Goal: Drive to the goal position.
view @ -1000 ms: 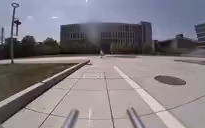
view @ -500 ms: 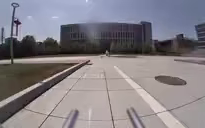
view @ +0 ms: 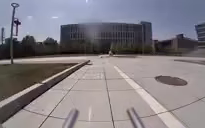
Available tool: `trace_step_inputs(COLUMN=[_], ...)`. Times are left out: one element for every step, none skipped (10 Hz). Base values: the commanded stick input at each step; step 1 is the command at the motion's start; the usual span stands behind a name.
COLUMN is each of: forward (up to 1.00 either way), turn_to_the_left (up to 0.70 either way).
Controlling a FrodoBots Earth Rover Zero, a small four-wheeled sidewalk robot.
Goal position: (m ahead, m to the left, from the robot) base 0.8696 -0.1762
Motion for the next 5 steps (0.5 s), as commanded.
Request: trace_step_inputs(forward=[0.09,0.09,0.09,0.09,0.09], turn_to_the_left=[0.0,0.0,0.0,0.0,0.0])
